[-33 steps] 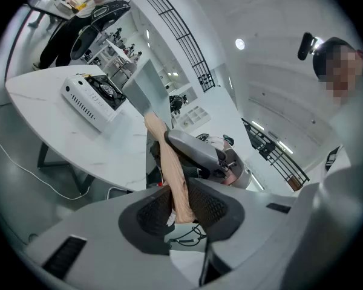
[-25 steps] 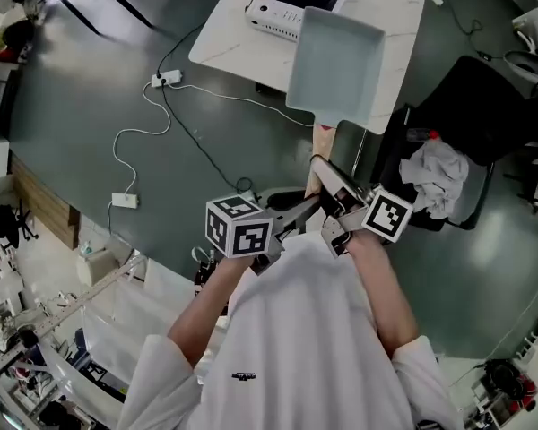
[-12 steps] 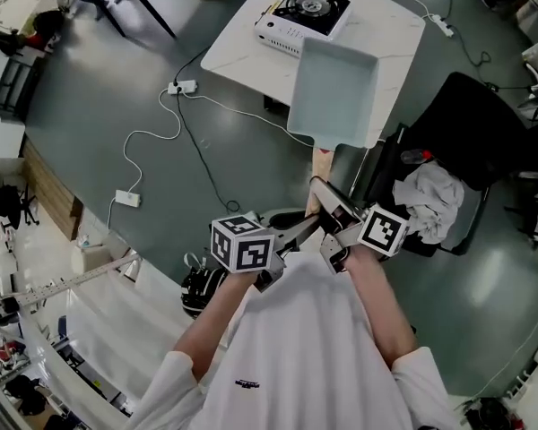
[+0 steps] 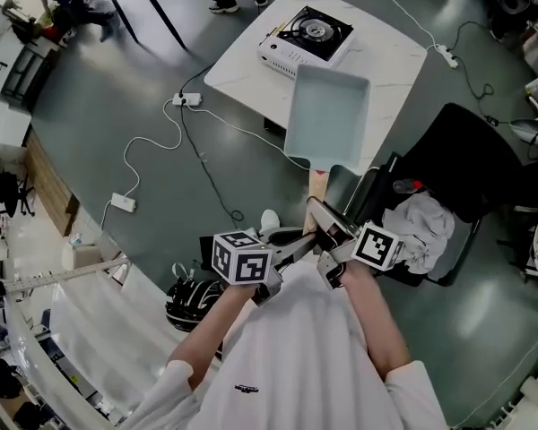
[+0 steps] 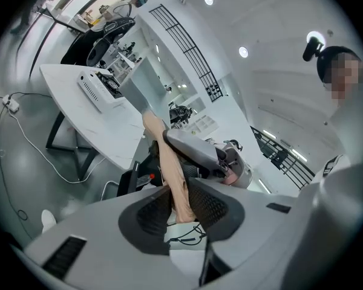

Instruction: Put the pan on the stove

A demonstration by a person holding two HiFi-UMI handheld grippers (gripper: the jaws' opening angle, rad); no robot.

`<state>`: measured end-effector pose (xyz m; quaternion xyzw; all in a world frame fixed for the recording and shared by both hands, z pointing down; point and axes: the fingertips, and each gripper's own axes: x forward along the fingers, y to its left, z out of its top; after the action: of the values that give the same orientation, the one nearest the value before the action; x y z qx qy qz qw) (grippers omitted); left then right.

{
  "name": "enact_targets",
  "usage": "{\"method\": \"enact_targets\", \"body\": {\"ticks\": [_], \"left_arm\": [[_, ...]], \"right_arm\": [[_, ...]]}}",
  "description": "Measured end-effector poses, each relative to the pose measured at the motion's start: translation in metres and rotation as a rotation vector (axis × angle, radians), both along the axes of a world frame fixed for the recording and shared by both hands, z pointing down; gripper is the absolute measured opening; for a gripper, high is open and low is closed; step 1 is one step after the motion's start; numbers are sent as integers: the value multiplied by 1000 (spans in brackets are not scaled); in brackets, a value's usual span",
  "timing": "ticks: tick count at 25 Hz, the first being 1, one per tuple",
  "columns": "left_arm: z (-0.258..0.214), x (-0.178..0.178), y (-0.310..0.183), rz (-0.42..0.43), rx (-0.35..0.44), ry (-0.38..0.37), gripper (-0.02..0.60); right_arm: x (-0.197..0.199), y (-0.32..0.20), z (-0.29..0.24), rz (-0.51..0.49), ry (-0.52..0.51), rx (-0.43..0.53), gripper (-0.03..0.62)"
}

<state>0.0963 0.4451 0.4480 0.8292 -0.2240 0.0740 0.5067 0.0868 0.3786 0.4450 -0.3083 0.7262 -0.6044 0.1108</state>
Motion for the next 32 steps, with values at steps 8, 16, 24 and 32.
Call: {"method": "enact_targets", "body": {"ticks": [8, 16, 24, 32], "left_arm": [[4, -9, -77, -6, 5, 18, 91], [-5, -47, -193, 38, -10, 48, 91], [-12, -89, -316, 82, -15, 63, 91], [-9, -98, -391, 104, -11, 66, 91]], "right_arm": [[-10, -77, 4, -10, 7, 6, 106], [-48, -193, -4, 45, -17, -6, 106], [-87, -317, -11, 140, -76, -6, 106], [-93, -392, -7, 173, -55, -8, 108]]}}
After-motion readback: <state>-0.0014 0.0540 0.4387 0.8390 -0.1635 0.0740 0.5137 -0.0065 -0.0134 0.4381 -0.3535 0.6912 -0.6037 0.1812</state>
